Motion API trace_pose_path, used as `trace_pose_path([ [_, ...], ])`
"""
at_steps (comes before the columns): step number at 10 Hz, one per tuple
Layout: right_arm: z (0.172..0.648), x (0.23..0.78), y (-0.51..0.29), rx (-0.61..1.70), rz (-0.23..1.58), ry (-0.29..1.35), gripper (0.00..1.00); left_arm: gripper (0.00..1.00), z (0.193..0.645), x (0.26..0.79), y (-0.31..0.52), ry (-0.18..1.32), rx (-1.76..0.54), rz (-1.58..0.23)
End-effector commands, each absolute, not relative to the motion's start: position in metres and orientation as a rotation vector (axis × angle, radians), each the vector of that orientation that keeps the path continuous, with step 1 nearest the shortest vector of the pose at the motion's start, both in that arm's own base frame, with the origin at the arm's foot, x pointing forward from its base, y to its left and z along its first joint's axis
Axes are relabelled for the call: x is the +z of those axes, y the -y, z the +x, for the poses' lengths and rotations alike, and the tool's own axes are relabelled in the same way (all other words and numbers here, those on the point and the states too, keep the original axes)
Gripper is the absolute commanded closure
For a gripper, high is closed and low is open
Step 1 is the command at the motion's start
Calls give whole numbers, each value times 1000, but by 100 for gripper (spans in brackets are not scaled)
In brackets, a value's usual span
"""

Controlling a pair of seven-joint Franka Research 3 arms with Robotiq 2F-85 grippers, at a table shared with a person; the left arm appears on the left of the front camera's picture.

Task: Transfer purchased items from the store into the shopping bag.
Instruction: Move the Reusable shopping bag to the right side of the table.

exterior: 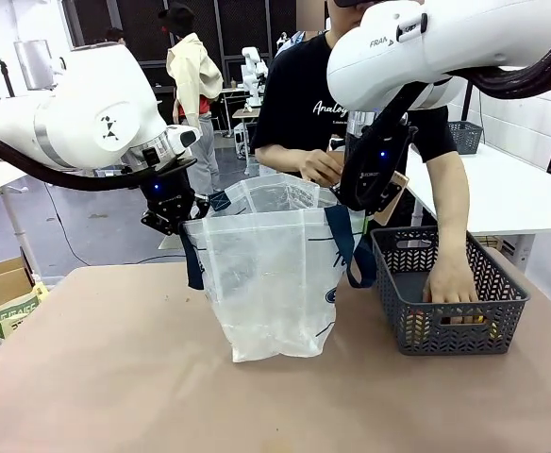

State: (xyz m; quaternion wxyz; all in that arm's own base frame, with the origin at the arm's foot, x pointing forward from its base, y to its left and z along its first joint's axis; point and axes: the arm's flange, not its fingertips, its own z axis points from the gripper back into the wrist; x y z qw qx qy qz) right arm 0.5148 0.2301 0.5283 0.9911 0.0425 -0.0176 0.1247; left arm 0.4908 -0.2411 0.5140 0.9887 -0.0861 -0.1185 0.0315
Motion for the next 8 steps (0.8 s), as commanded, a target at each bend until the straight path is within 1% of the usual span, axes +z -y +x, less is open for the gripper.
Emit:
trace_pose_path([
  [1, 515, 528, -229, 248, 82, 36, 100, 100, 486, 511, 238, 249, 86, -187],
  [7, 515, 528, -229, 248, 82, 36, 100, 100, 486, 511, 238, 249, 86, -187],
  [8, 515, 528, -229, 248, 82, 36, 100, 100, 491, 514, 241, 238, 63, -173],
])
